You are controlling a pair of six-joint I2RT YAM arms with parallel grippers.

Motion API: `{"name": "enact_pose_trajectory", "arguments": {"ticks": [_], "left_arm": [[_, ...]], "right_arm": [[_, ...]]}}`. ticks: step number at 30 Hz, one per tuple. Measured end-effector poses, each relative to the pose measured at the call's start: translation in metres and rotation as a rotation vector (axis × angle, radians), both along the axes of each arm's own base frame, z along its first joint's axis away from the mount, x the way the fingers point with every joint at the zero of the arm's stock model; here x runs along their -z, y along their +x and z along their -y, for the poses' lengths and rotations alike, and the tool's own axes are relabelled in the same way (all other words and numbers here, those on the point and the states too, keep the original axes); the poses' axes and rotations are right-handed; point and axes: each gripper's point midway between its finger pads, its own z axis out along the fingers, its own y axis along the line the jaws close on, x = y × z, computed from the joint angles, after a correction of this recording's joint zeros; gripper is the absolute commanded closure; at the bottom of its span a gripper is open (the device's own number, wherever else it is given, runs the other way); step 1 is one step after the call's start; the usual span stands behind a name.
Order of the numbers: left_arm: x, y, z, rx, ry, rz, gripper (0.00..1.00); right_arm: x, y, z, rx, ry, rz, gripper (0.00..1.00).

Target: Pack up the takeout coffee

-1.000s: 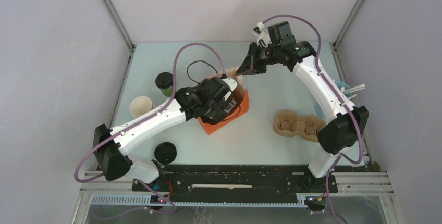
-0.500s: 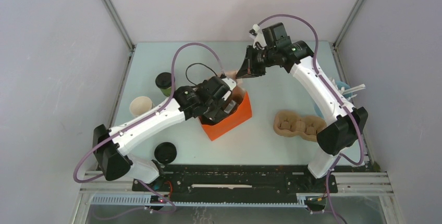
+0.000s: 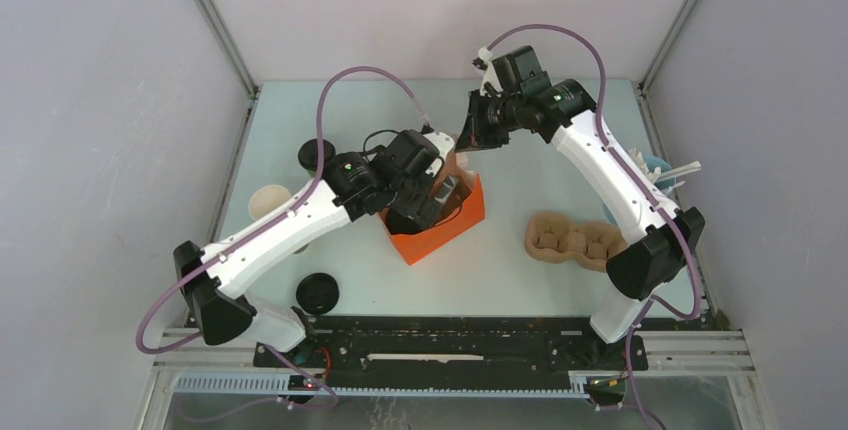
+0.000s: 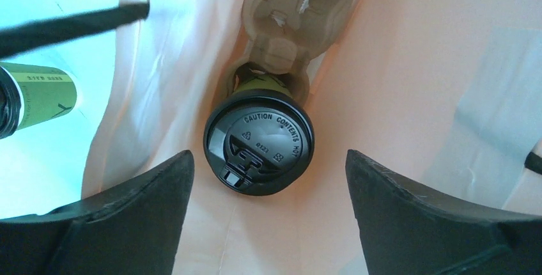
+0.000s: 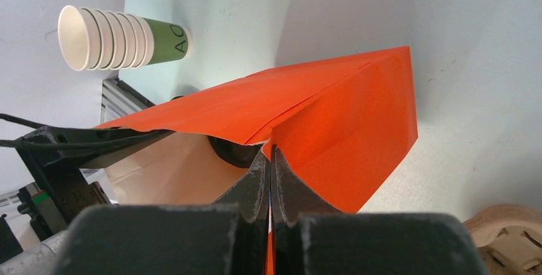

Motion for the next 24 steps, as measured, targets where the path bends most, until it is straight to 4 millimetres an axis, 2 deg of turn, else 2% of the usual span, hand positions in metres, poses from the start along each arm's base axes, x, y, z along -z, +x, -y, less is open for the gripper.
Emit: {"name": "enact_pose_trajectory", "arguments": {"ticks": [4,8,11,16,20,24], "left_arm": [[-0.002,-0.005,0.001,0.01,-0.011,-0.022,0.01],[-0.018,-0.012,0.007,0.036,-0.072,-0.029,0.0],[-0.046,-0.017,0.015,0.064,-0.152,-0.019,0.0],[-0.113,-0.023,0.025,0.114,-0.319,0.059,0.0],[-0.149,-0.029,0.013,0.108,-0.397,0.128,0.0],[-0.178,-0.026,-0.008,0.043,-0.443,0.208,0.0]], "right_arm": [[0.001,0.001,0.001,-0.001,-0.017,0.015,1.0],[0.002,0.002,0.002,0.0,-0.037,0.032,0.98],[0.005,0.001,0.003,0.003,-0.056,0.034,0.93],[0.003,0.002,0.014,0.034,-0.107,0.044,0.89],[-0.003,0.004,0.022,0.054,-0.14,0.069,0.78],[-0.014,0.006,0.026,0.06,-0.155,0.098,0.61]]}}
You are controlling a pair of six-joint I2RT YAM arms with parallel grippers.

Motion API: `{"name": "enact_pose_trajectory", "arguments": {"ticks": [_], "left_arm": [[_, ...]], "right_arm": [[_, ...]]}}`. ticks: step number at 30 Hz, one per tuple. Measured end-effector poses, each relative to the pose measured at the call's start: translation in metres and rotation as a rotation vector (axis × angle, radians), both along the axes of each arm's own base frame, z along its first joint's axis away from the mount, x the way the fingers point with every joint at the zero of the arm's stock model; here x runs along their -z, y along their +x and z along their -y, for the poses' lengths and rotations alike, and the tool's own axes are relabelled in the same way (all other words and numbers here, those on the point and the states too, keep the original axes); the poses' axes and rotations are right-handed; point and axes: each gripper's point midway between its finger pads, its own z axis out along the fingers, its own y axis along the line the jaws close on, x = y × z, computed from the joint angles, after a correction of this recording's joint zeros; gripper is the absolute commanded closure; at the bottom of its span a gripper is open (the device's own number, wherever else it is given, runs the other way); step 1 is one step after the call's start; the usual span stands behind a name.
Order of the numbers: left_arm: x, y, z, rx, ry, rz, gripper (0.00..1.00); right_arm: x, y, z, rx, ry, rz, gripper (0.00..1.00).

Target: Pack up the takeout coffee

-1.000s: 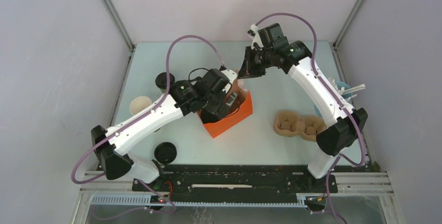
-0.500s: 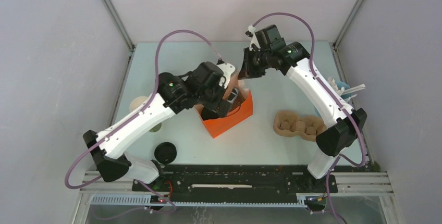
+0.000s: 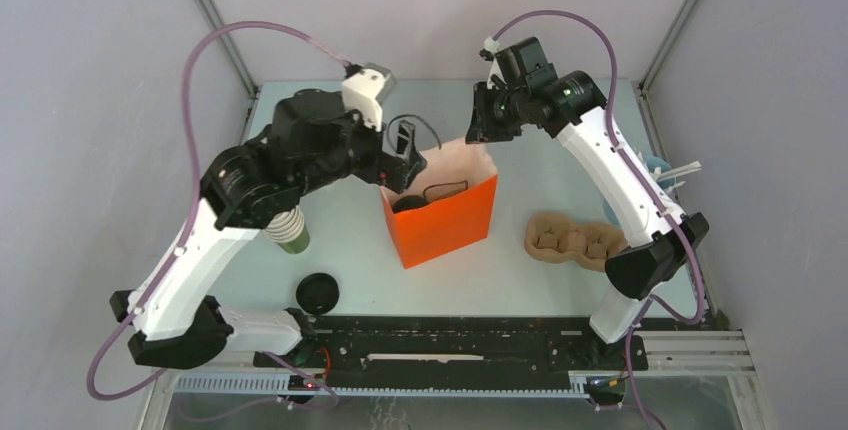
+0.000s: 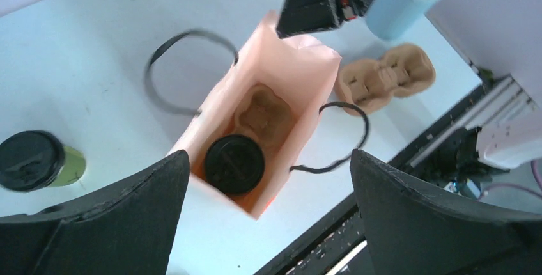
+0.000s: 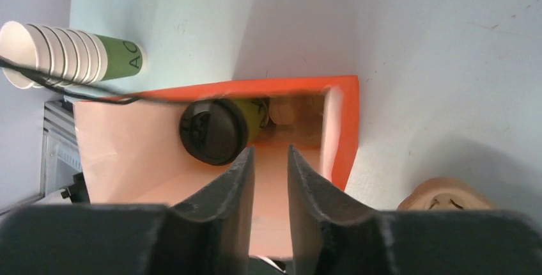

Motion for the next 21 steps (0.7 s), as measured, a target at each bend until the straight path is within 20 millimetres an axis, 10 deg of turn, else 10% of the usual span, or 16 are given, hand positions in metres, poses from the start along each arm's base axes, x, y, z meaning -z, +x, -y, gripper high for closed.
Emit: {"name": "enact_pose_trajectory", "arguments": {"ticks": [11,21], "left_arm": [[-0.012,0.035,-0.095,-0.438,-0.068,0.008,0.0],[0.071,0.117,-0.191,-0.867,0.0,-0.224,0.0]], "right_arm": [[-0.032,-0.005,0.008,-0.001,-0.022,0.039,0.23],[-0.052,-0.017,0.058,0.036,-0.016,0.048,0.15]]}}
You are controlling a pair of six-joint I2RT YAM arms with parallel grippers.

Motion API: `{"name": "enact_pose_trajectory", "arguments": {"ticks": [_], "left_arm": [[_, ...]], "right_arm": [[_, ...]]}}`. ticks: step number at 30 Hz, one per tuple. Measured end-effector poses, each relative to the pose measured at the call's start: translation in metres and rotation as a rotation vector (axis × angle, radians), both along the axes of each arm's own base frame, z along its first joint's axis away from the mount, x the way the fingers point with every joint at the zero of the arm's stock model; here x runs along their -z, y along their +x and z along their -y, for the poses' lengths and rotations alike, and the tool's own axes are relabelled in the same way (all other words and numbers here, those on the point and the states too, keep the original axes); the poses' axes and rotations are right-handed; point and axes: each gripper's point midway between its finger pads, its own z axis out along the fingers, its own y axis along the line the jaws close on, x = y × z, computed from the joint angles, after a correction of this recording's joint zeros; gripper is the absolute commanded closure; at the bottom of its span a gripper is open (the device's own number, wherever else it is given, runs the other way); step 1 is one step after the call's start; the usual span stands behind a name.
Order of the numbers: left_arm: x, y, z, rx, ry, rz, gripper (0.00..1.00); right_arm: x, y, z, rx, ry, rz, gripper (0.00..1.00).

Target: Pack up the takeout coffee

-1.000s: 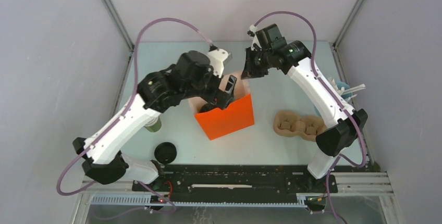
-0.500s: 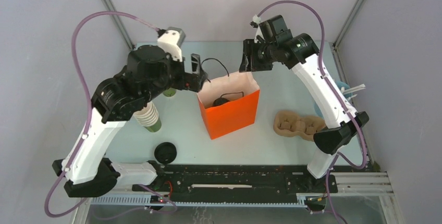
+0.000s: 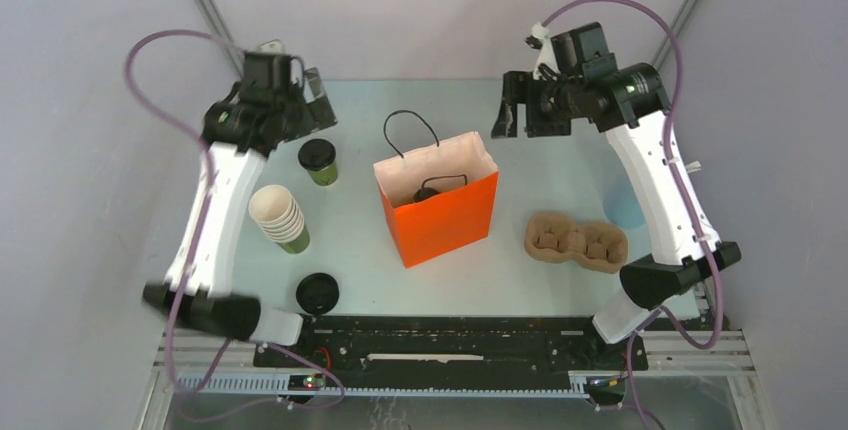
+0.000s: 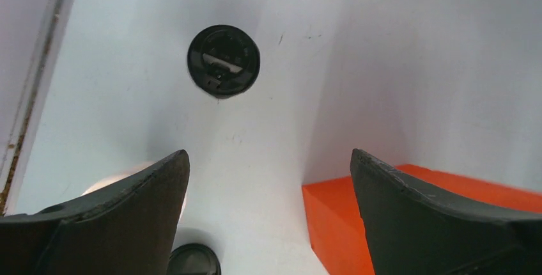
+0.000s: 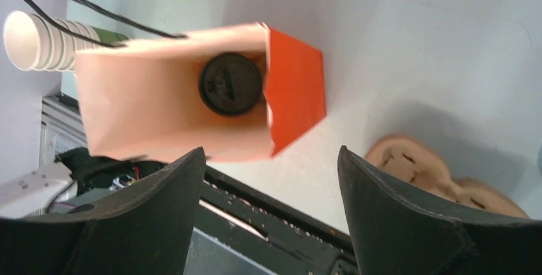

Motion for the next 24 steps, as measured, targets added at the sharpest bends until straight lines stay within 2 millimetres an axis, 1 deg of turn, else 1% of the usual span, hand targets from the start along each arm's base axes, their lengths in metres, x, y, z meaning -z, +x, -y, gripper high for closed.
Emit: {"name": "enact_pose_trajectory", "arguments": {"ticks": [1,2,3,4,5,6,7,8,10,12,16,22,24], "left_arm": [[0.011,0.014,-0.001,-0.003,0.009,-0.039,0.0],[0.028,0.033,-0.001,-0.003,0.018,-0.088,0.0],[0.042,0.046,-0.001,-0.004,0.027,-0.128,0.0],[0.065,0.064,-0.001,-0.002,0.042,-0.19,0.0],[0.086,0.076,-0.002,-0.001,0.057,-0.241,0.0],[0.12,0.087,-0.003,0.004,0.081,-0.328,0.0],[0.129,0.088,-0.005,0.002,0.086,-0.353,0.0],[0.147,0.091,-0.008,0.005,0.099,-0.4,0.0],[0.168,0.094,-0.013,0.005,0.113,-0.455,0.0],[0.176,0.096,-0.02,0.0,0.123,-0.477,0.0],[0.171,0.099,-0.031,-0.012,0.135,-0.466,0.0],[0.172,0.1,-0.037,-0.006,0.131,-0.473,0.0],[0.173,0.105,-0.039,-0.002,0.123,-0.474,0.0]], "right_arm": [[0.004,-0.006,0.008,0.001,-0.002,-0.015,0.15],[0.006,-0.01,0.014,0.002,-0.002,-0.026,0.15],[0.008,-0.014,0.019,0.001,0.001,-0.032,0.15],[0.008,-0.018,0.023,0.0,0.007,-0.037,0.15],[0.009,-0.022,0.026,-0.001,0.015,-0.042,0.15],[0.01,-0.027,0.03,-0.002,0.024,-0.048,0.15],[0.01,-0.031,0.032,-0.003,0.031,-0.054,0.15],[0.01,-0.036,0.035,-0.006,0.041,-0.057,0.15],[0.01,-0.041,0.038,-0.01,0.052,-0.059,0.15],[0.01,-0.046,0.04,-0.016,0.064,-0.064,0.15],[0.013,-0.051,0.039,-0.027,0.074,-0.077,0.15],[0.013,-0.05,0.038,-0.033,0.09,-0.084,0.15],[0.012,-0.05,0.037,-0.038,0.097,-0.08,0.15]]}}
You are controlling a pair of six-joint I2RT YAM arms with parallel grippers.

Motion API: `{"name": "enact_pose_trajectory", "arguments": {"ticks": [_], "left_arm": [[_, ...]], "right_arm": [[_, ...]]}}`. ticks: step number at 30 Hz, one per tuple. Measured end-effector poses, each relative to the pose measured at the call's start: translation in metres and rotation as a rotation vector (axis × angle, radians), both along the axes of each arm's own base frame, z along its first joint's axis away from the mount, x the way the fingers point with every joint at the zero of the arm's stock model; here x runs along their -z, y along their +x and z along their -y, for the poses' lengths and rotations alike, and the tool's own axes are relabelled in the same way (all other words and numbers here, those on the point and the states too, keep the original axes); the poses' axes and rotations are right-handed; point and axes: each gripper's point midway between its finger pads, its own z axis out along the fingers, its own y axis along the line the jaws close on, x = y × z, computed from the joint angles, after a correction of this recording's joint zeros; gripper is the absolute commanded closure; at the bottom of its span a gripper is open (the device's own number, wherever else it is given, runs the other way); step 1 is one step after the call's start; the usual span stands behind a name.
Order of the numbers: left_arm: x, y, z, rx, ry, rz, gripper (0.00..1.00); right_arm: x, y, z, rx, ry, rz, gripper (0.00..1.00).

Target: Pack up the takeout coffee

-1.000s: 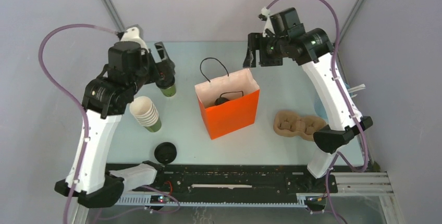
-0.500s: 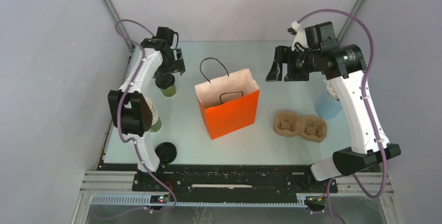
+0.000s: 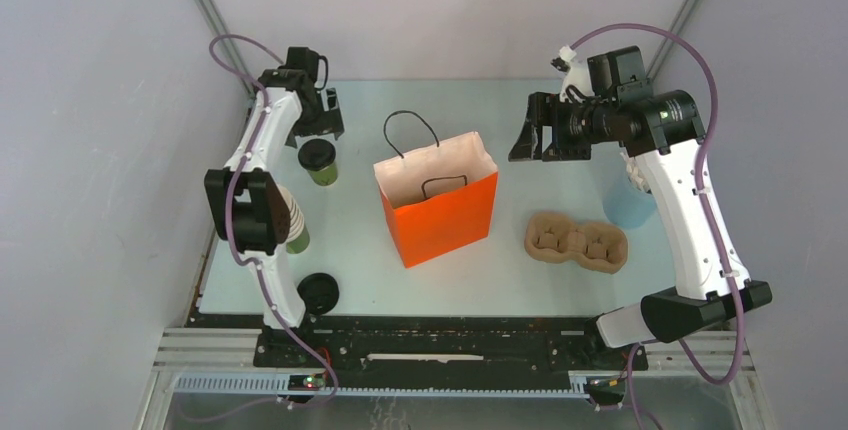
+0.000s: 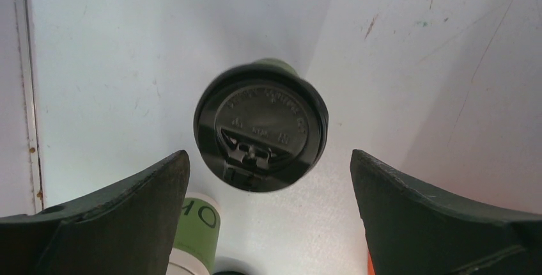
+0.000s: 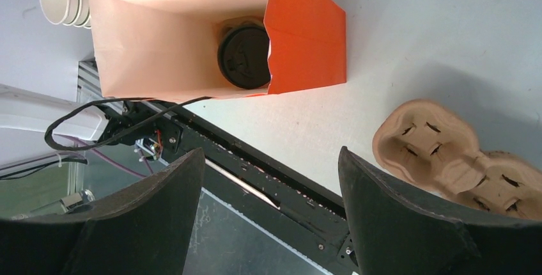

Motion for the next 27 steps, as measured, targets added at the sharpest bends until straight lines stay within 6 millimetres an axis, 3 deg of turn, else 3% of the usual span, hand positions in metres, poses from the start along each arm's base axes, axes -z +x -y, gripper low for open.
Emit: {"name": "enact_pose_trajectory", "arguments": {"ticks": [4,16,27], "left_arm": [[0.001,0.01,-0.006,-0.007,0.002,0.006,0.0],[0.006,0.008,-0.014,0.012,0.005,-0.017,0.0],[0.021,0.009,-0.014,0.035,0.008,-0.057,0.0]], "right_arm": [[-0.002,0.001,-0.002,-0.003,0.009,0.006,0.15],[0.002,0.002,-0.003,-0.006,0.017,0.0,0.15],[0.004,0.003,-0.003,-0.004,0.019,-0.009,0.15]]}}
